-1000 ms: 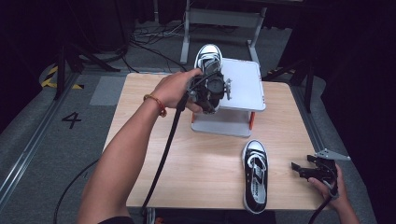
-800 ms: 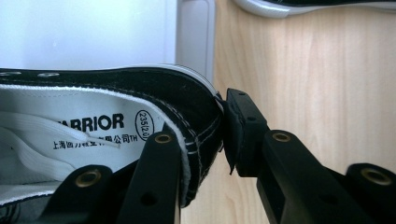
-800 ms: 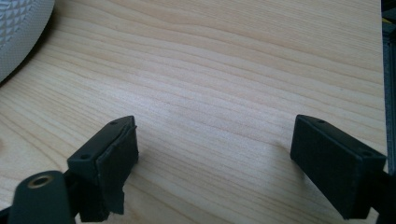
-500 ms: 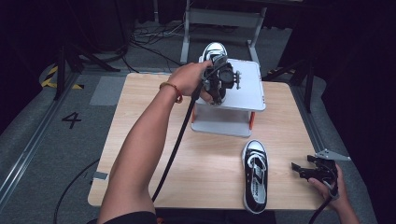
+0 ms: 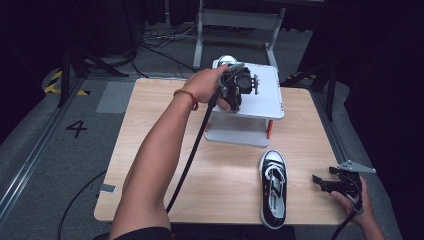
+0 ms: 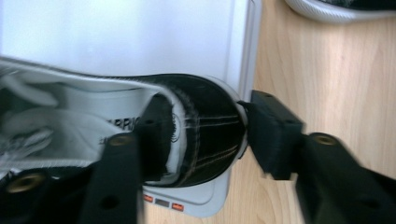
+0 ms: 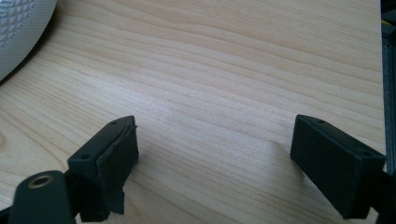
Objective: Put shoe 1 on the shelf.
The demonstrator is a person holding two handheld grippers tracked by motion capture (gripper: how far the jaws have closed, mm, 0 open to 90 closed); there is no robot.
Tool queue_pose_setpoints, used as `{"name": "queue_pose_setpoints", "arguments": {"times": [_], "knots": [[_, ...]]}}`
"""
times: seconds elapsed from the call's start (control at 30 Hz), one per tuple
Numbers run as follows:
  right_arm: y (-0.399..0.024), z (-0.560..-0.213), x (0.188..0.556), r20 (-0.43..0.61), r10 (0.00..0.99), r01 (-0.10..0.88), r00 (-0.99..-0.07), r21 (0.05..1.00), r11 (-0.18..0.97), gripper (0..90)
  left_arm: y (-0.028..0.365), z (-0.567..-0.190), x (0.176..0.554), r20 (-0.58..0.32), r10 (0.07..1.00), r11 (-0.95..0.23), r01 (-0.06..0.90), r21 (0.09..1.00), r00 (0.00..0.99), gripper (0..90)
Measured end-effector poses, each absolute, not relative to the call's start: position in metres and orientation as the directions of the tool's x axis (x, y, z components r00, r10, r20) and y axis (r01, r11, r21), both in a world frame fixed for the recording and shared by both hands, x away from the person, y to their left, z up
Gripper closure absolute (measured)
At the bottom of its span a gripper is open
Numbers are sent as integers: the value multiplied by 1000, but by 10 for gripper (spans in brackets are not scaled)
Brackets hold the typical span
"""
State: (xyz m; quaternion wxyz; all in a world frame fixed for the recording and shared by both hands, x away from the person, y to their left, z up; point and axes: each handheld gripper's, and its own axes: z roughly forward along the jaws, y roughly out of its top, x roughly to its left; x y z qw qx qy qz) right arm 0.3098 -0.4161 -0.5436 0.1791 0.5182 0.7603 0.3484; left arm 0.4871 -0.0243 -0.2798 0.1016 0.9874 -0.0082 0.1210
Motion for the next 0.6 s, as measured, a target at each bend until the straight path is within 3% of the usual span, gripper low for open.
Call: {"name": "queue_pose_setpoints", "arguments": {"times": [0.13, 0.4, 0.6], "knots": [[-416, -544, 310, 89, 913, 663, -399, 715, 220, 155, -19, -275, 488, 245, 35, -974, -22, 227, 969, 399], [-417, -544, 310, 96, 912, 666, -398, 714, 216, 155, 12, -261, 475, 261, 122, -925, 15, 380, 957, 338], [-416, -544, 310, 94, 912, 665, -399, 714, 217, 155, 35, -259, 461, 274, 157, -908, 30, 419, 949, 296]]}}
